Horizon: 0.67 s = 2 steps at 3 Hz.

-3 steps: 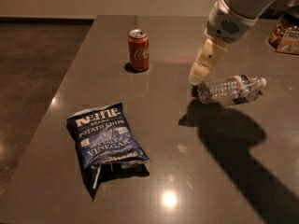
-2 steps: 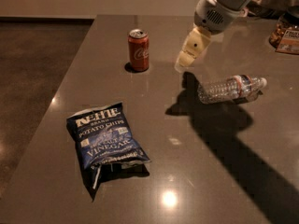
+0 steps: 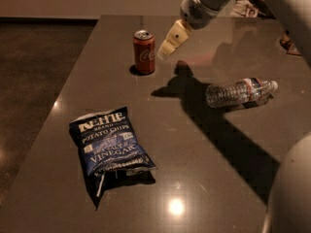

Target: Pick coke can

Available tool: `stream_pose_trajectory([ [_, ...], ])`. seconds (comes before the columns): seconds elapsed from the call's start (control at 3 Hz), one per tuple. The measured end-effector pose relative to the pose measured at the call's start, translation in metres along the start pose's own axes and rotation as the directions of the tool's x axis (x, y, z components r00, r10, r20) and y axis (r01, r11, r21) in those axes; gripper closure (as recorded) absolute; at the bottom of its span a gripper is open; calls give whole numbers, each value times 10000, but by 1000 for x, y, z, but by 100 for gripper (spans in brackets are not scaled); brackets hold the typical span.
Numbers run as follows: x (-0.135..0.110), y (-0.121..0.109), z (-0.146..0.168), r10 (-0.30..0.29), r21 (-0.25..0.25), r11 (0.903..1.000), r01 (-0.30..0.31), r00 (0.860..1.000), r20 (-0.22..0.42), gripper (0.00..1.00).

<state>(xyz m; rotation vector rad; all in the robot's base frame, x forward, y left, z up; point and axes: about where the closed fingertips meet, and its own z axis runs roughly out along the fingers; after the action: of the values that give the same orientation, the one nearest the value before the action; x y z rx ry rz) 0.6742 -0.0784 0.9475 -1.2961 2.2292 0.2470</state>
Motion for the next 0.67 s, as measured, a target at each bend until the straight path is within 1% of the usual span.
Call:
stream_pose_trajectory([
  [0.33, -16, -4, 27, 204, 131, 9997, -208, 9995, 243, 0],
  [0.67, -22, 3, 47, 302, -19, 9995, -302, 9990, 323, 0],
])
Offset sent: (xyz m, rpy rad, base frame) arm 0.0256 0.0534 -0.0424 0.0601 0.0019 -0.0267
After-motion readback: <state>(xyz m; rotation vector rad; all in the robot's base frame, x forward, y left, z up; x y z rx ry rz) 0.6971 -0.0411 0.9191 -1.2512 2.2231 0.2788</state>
